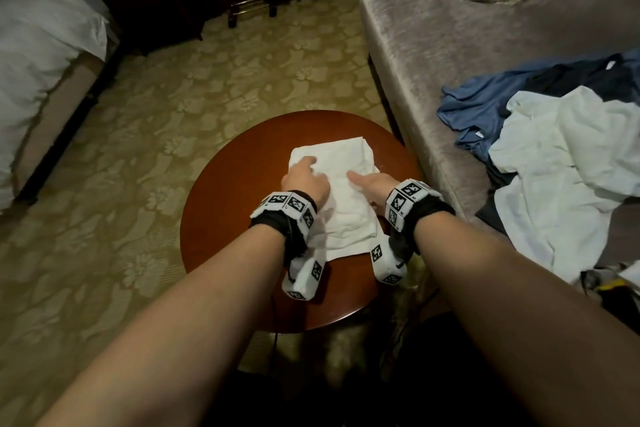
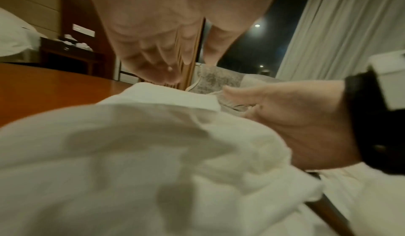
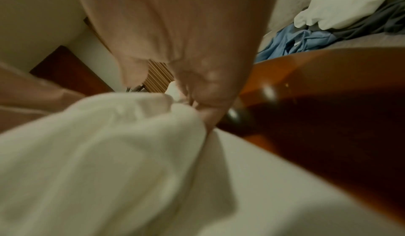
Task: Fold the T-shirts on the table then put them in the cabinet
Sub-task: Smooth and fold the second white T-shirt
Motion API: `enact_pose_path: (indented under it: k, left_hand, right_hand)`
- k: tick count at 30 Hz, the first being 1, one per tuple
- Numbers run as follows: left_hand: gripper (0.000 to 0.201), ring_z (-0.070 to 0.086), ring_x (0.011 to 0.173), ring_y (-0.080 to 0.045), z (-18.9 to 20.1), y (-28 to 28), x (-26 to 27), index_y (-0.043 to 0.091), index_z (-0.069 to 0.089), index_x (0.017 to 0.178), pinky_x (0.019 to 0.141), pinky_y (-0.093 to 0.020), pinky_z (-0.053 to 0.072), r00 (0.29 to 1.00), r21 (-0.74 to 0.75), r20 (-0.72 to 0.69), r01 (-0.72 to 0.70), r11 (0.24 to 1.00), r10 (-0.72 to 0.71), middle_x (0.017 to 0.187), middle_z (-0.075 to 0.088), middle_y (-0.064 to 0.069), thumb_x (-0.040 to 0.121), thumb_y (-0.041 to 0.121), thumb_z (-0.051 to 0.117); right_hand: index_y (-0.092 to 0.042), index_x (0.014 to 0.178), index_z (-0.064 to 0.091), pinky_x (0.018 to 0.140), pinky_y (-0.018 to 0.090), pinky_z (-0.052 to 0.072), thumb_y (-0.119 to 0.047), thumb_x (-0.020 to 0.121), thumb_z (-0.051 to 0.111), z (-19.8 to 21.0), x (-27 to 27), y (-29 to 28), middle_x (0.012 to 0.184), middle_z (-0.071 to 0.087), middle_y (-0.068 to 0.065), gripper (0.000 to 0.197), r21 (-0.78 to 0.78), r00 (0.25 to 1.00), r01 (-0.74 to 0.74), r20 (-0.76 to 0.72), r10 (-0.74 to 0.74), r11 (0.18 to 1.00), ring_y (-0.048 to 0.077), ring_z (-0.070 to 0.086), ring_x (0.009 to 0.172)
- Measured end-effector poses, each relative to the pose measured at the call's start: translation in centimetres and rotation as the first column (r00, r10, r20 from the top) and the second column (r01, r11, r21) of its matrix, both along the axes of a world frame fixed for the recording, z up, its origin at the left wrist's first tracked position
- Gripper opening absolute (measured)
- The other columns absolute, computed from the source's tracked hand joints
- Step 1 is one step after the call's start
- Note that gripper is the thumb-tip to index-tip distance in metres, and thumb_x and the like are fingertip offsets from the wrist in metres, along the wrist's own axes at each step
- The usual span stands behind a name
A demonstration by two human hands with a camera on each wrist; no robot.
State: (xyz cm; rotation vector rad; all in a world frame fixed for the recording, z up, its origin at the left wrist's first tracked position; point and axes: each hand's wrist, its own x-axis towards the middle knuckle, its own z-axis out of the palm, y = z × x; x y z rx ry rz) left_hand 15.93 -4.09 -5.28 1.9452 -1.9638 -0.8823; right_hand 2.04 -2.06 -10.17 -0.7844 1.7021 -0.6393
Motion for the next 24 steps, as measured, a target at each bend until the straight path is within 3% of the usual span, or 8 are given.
enact_pose_path:
  k: [2,5,8,11,13,16,21,24]
  left_hand:
    - [0.052,0.038,0.131,-0.031,-0.4,-0.3,1.0,0.025,0.035,0.144,0.106,-0.046,0.04,0.99,0.063,0.129,-0.059,0.996,0.051,0.147,0.033,-0.008,0.094,0.025,0.049]
    - [0.06,0.043,0.126,-0.035,-1.4,-0.1,2.1,0.021,0.028,0.146,0.1,-0.049,0.044,0.985,0.235,0.149,-0.118,0.965,0.084,0.148,0.029,-0.011,0.092,0.032,0.051]
    - [0.063,0.052,0.116,-0.034,-2.1,0.0,2.6,0.015,0.031,0.143,0.095,-0.048,0.048,0.988,0.322,0.072,-0.152,0.934,0.137,0.14,0.044,-0.013,0.087,0.035,0.053]
    - [0.072,0.049,0.122,-0.037,-2.2,0.0,2.8,0.015,0.019,0.149,0.096,-0.049,0.047,0.976,0.357,0.041,-0.213,0.909,0.213,0.146,0.039,-0.015,0.089,0.036,0.053]
    - [0.075,0.053,0.117,-0.038,-2.1,-0.1,2.8,0.011,0.017,0.149,0.086,-0.046,0.051,0.964,0.418,0.029,-0.251,0.873,0.263,0.143,0.041,-0.017,0.09,0.038,0.054]
    - [0.067,0.061,0.09,-0.03,-2.0,0.0,2.8,-0.002,0.041,0.135,0.072,-0.035,0.05,0.971,0.461,0.038,-0.228,0.858,0.237,0.121,0.059,-0.016,0.089,0.042,0.061]
    - [0.053,0.057,0.115,-0.032,-3.0,0.0,3.2,-0.001,0.049,0.127,0.092,-0.034,0.049,0.993,0.414,0.076,-0.118,0.903,0.095,0.128,0.058,-0.013,0.089,0.031,0.066]
    - [0.043,0.057,0.101,-0.028,-2.9,-0.6,3.7,0.007,0.051,0.127,0.082,-0.034,0.048,0.999,0.365,0.047,-0.03,0.931,0.014,0.123,0.06,-0.01,0.087,0.015,0.066]
  right_hand:
    - [-0.003,0.137,0.044,0.093,0.033,0.043,-0.053,0.089,0.054,0.8,0.2,0.1,0.137,0.051,0.014,0.07,0.049,0.985,-0.094,-0.143,0.1,0.994,0.031,0.052,0.12]
    - [0.0,0.137,0.043,0.096,0.032,0.04,-0.035,0.098,0.046,0.9,0.3,-0.3,0.14,0.045,0.018,0.053,0.139,0.926,-0.203,-0.294,0.236,0.969,0.032,0.046,0.125]
    - [0.003,0.131,0.046,0.093,0.031,0.04,-0.015,0.101,0.037,1.3,0.2,-0.3,0.136,0.048,0.021,0.037,0.118,0.91,-0.193,-0.349,0.223,0.974,0.033,0.047,0.124]
    - [0.004,0.129,0.047,0.097,0.033,0.04,0.0,0.099,0.03,1.1,0.0,-0.3,0.134,0.049,0.021,0.035,0.08,0.863,-0.254,-0.431,0.263,0.964,0.032,0.049,0.123]
    - [0.004,0.128,0.049,0.097,0.033,0.041,0.002,0.098,0.031,0.6,0.2,-0.6,0.134,0.05,0.021,0.035,0.08,0.838,-0.272,-0.47,0.277,0.959,0.033,0.049,0.123]
    - [0.002,0.128,0.051,0.098,0.033,0.041,0.001,0.099,0.032,-0.5,0.2,-0.7,0.133,0.052,0.019,0.035,0.065,0.821,-0.263,-0.51,0.259,0.963,0.032,0.049,0.123]
    - [-0.001,0.138,0.04,0.094,0.03,0.038,-0.014,0.099,0.042,0.9,0.8,-0.6,0.14,0.042,0.015,0.041,0.108,0.954,-0.029,-0.295,0.06,0.994,0.032,0.043,0.128]
    - [-0.005,0.146,0.022,0.089,0.034,0.043,-0.035,0.085,0.064,1.5,0.6,-0.8,0.143,0.039,0.014,0.08,0.121,0.954,0.043,-0.298,-0.005,0.992,0.033,0.046,0.125]
